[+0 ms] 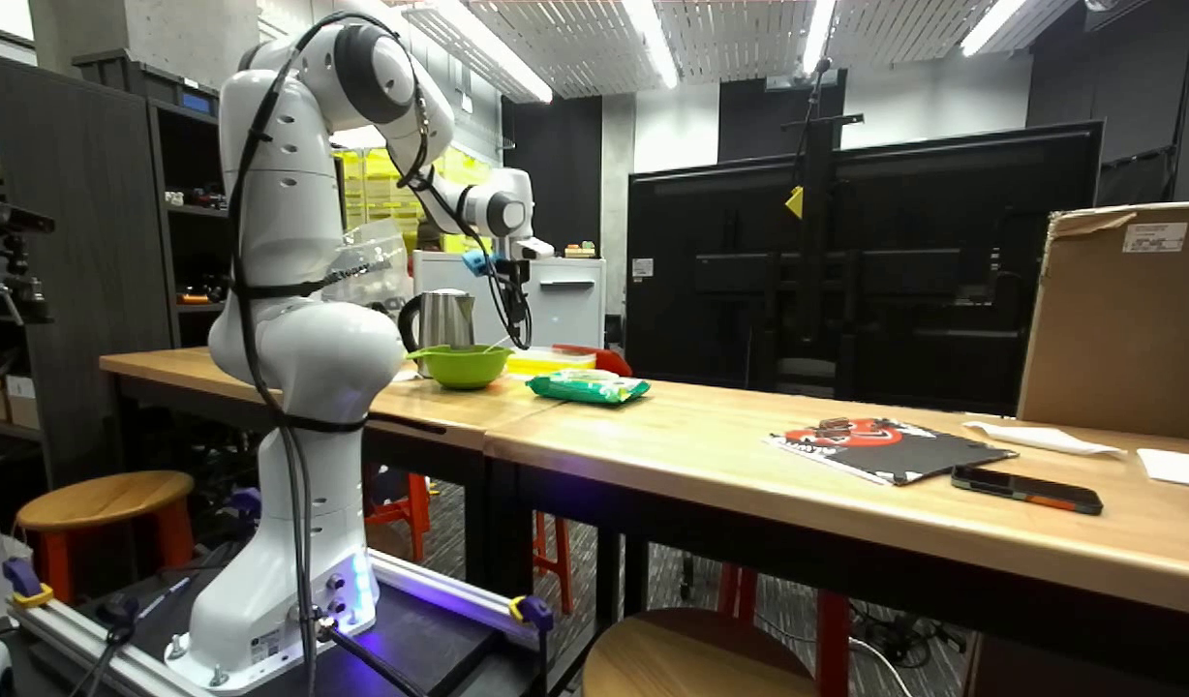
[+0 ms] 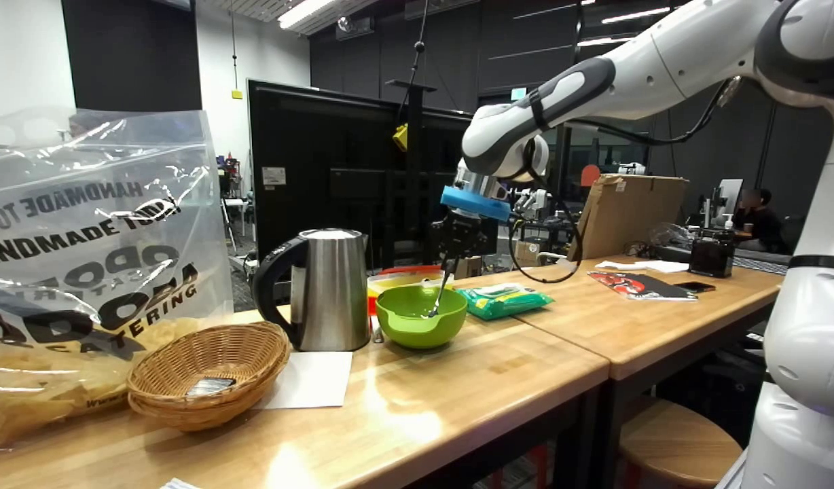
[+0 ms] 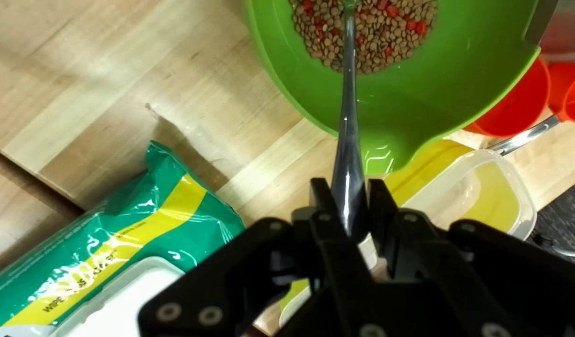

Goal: Put the silver fork inside the green bowl

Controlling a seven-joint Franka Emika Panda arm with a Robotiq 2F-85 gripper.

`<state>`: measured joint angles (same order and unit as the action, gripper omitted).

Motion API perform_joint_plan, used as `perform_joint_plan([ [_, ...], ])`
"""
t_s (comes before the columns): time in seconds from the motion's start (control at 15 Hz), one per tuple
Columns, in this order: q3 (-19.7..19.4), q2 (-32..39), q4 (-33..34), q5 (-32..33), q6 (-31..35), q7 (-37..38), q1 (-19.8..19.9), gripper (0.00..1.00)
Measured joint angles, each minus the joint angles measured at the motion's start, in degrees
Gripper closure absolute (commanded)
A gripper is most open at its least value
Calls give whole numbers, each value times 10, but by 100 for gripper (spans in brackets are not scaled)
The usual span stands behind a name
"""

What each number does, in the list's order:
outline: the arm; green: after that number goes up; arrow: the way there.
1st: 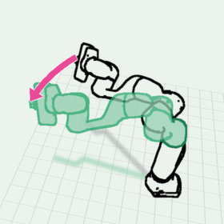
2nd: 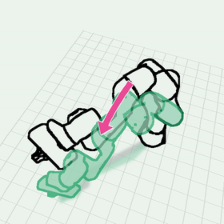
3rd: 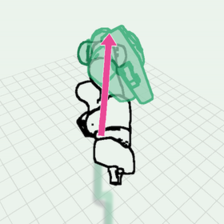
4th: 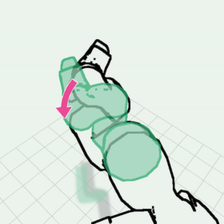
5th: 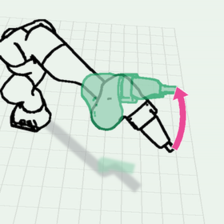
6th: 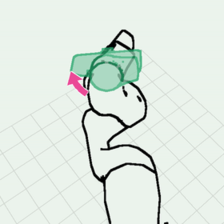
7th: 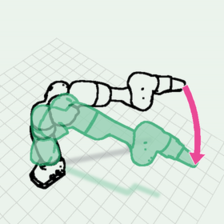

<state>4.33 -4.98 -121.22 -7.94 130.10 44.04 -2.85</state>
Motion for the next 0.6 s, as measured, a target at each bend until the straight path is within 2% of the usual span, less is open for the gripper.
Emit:
perform_joint_plan([
  [0.6,-10,18,38,-32,-22,-21,8,95],
])
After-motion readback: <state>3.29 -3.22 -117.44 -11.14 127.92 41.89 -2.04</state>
